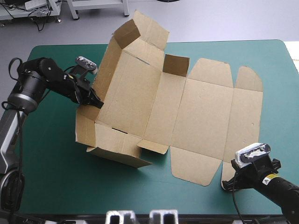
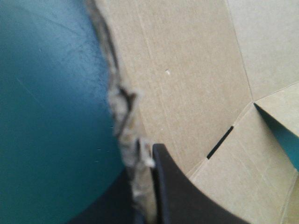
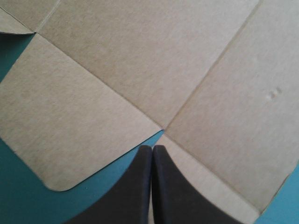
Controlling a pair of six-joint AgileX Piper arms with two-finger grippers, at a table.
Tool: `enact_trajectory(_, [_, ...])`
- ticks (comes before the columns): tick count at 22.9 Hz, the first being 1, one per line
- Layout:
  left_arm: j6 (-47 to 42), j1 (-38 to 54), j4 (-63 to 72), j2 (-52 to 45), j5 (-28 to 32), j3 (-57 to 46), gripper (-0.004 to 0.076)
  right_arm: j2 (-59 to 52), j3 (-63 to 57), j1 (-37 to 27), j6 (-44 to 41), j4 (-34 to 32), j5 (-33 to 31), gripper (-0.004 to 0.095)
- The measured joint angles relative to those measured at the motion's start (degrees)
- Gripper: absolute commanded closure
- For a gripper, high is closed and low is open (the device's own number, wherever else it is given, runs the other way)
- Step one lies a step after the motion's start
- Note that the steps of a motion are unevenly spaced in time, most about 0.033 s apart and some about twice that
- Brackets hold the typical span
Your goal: Fold the box
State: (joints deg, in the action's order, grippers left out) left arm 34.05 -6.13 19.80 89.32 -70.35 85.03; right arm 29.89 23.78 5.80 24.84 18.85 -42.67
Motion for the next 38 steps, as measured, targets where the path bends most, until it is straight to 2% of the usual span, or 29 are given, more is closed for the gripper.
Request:
enact_trajectory(6, [-0.85, -17.55, -25.28, 0.0, -0.33, 5.71, 0.0734, 0.0, -0.04, 0.0, -0.16, 0.0, 0.0, 0.0917])
enact_trajectory(9, [-0.59, -24.02, -34.99, 0.12, 3.79, 5.71, 0.0734, 0.0, -0.04, 0.0, -0.19, 0.0, 0.0, 0.0917])
enact_trajectory(18, [-0.01, -35.25, -48.62, 0.17, 17.76, 5.71, 0.0734, 0.0, -0.04, 0.0, -0.19, 0.0, 0.0, 0.0917])
enact_trajectory(23, [0.43, -38.61, -51.61, 0.17, 19.2, 5.52, 0.0734, 0.0, 0.01, 0.0, -0.19, 0.0, -0.26, 0.0917])
enact_trajectory(27, [-1.93, -39.63, -56.17, 0.17, 22.13, 2.95, 0.0734, 0.0, 2.01, 0.0, -0.19, -0.59, -3.77, 0.0917])
enact_trajectory(29, [-5.55, -39.63, -60.27, 0.17, 24.28, 0.71, 0.0734, 0.0, 4.43, 0.0, -0.56, -1.29, -6.04, 0.0912])
enact_trajectory(34, [-28.67, -43.22, -84.46, -0.06, 27.49, -10.24, 0.0734, 0.0, 18.55, 0.0, -4.14, -4.02, -12.2, 0.0911])
enact_trajectory(38, [-42.52, -48.67, -98.41, -0.31, 29.64, -16.65, 0.0734, 0.64, 29.93, 0.0, -7.76, -4.93, -14.21, 0.0913])
